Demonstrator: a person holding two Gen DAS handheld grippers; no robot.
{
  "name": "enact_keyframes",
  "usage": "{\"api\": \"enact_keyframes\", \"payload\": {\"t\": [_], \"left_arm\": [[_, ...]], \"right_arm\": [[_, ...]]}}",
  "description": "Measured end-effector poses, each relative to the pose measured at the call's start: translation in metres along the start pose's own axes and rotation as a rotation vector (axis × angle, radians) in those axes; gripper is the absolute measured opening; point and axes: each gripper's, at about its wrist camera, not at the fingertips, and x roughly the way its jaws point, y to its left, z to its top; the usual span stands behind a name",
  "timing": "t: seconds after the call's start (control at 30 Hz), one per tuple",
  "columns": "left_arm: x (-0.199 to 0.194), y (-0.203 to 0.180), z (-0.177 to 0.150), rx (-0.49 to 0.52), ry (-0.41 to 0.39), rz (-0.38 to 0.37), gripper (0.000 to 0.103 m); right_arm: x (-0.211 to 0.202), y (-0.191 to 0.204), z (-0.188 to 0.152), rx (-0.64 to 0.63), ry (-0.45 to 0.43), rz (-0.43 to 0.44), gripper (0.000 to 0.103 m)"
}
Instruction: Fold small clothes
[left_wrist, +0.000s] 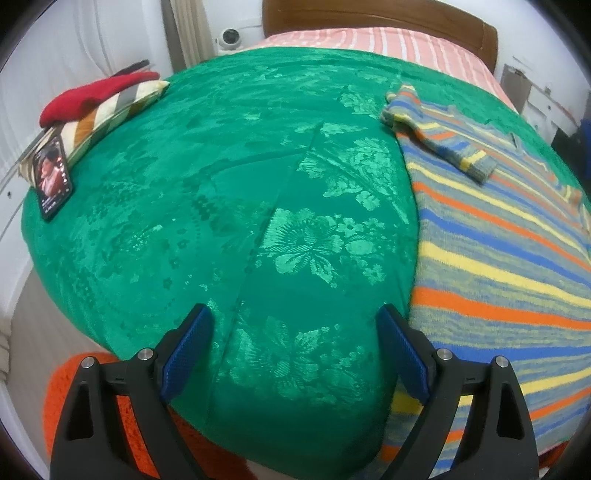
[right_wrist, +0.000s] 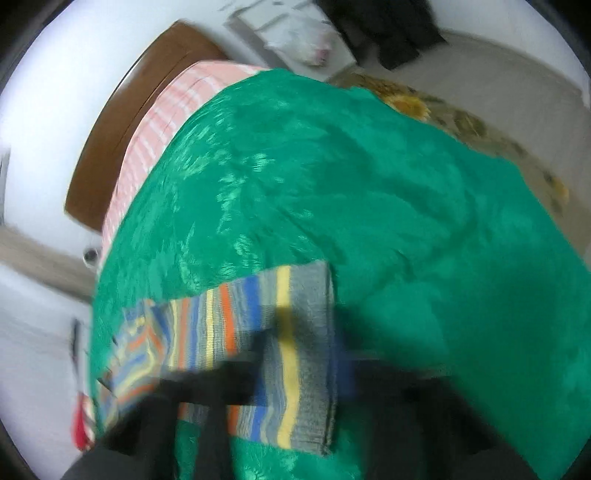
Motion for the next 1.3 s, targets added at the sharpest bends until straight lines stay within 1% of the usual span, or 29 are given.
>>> {"api": "enact_keyframes", "payload": {"t": [0.03, 0.07, 0.1, 0.13, 0.17, 0.2, 0.23, 0.27, 0.3, 0.33, 0.4, 0.47, 0.53, 0.57, 0.63, 0.67, 0.7, 0.73, 0.8, 0.83, 0.87, 0.93, 1.0, 1.07, 1.13, 1.2, 1.23, 1.27, 1.3], "left_arm": [[-0.001, 0.000, 0.000, 0.005, -0.001, 0.004, 0.092], [-0.003, -0.001, 0.001, 0.013, -0.004, 0.013, 0.092], [-0.005, -0.003, 0.002, 0.023, -0.008, 0.024, 0.092], [-0.012, -0.006, 0.004, 0.044, -0.023, 0.040, 0.092], [-0.019, -0.009, 0.007, 0.063, -0.043, 0.042, 0.092], [-0.027, -0.013, 0.011, 0.086, -0.067, 0.036, 0.092], [-0.041, -0.019, 0.018, 0.121, -0.101, 0.023, 0.092], [-0.051, -0.024, 0.024, 0.145, -0.124, 0.010, 0.092], [-0.063, -0.029, 0.032, 0.176, -0.152, -0.015, 0.092], [-0.071, -0.034, 0.038, 0.206, -0.171, -0.039, 0.092], [-0.082, -0.045, 0.048, 0.268, -0.191, -0.075, 0.093], [-0.089, -0.057, 0.056, 0.331, -0.203, -0.112, 0.096], [-0.087, -0.071, 0.064, 0.383, -0.192, -0.143, 0.097], [-0.084, -0.076, 0.066, 0.393, -0.187, -0.148, 0.097], [-0.075, -0.089, 0.065, 0.396, -0.170, -0.172, 0.098], [-0.069, -0.092, 0.063, 0.391, -0.158, -0.178, 0.099], [-0.061, -0.094, 0.060, 0.381, -0.141, -0.183, 0.099], [-0.047, -0.096, 0.055, 0.360, -0.101, -0.189, 0.099], [-0.026, -0.097, 0.047, 0.329, -0.038, -0.198, 0.098], [-0.013, -0.097, 0.042, 0.315, -0.008, -0.190, 0.098], [-0.004, -0.099, 0.037, 0.311, 0.004, -0.180, 0.098], [0.010, -0.100, 0.030, 0.312, 0.031, -0.166, 0.098], [0.014, -0.098, 0.025, 0.292, 0.018, -0.167, 0.103], [0.014, -0.094, 0.023, 0.267, 0.009, -0.178, 0.103], [0.016, -0.093, 0.022, 0.256, 0.015, -0.190, 0.103], [0.016, -0.093, 0.025, 0.281, 0.052, -0.197, 0.103], [0.010, -0.091, 0.029, 0.277, 0.095, -0.175, 0.102], [0.002, -0.087, 0.033, 0.258, 0.092, -0.169, 0.096], [-0.012, -0.083, 0.040, 0.239, 0.066, -0.184, 0.094]], "right_arm": [[-0.002, 0.007, -0.001, -0.053, -0.020, -0.074, 0.002], [-0.003, 0.012, -0.003, -0.105, -0.033, -0.190, 0.002], [-0.002, 0.011, -0.005, -0.119, -0.031, -0.229, 0.002], [0.000, 0.010, -0.006, -0.120, -0.027, -0.243, 0.002], [0.002, 0.009, -0.008, -0.112, -0.026, -0.240, 0.003], [0.001, 0.008, -0.011, -0.096, -0.037, -0.236, 0.006], [0.000, 0.008, -0.012, -0.083, -0.045, -0.222, 0.024], [-0.003, 0.006, -0.014, -0.064, -0.047, -0.222, 0.057], [-0.007, 0.006, -0.016, -0.058, -0.054, -0.219, 0.072], [-0.013, 0.007, -0.019, -0.059, -0.074, -0.212, 0.082], [-0.040, 0.013, -0.029, -0.097, -0.154, -0.202, 0.082], [-0.066, 0.024, -0.044, -0.159, -0.214, -0.202, 0.082], [-0.087, 0.035, -0.064, -0.221, -0.251, -0.195, 0.082], [-0.096, 0.041, -0.077, -0.251, -0.262, -0.180, 0.082], [-0.109, 0.052, -0.108, -0.312, -0.274, -0.152, 0.083], [-0.115, 0.059, -0.131, -0.351, -0.277, -0.134, 0.083], [-0.119, 0.061, -0.147, -0.371, -0.280, -0.120, 0.083], [-0.124, 0.063, -0.167, -0.387, -0.290, -0.099, 0.083], [-0.128, 0.068, -0.204, -0.392, -0.307, -0.068, 0.083], [-0.126, 0.069, -0.214, -0.386, -0.311, -0.057, 0.083], [-0.126, 0.070, -0.229, -0.375, -0.318, -0.041, 0.083], [-0.125, 0.072, -0.247, -0.371, -0.329, -0.025, 0.083], [-0.122, 0.079, -0.262, -0.424, -0.344, -0.028, 0.083], [-0.115, 0.088, -0.269, -0.489, -0.335, -0.042, 0.083], [-0.112, 0.094, -0.274, -0.521, -0.333, -0.043, 0.083], [-0.107, 0.097, -0.275, -0.535, -0.328, -0.038, 0.083], [-0.105, 0.097, -0.274, -0.538, -0.324, -0.035, 0.083], [-0.104, 0.097, -0.276, -0.540, -0.319, -0.033, 0.083], [-0.104, 0.097, -0.276, -0.542, -0.317, -0.031, 0.083]]}}
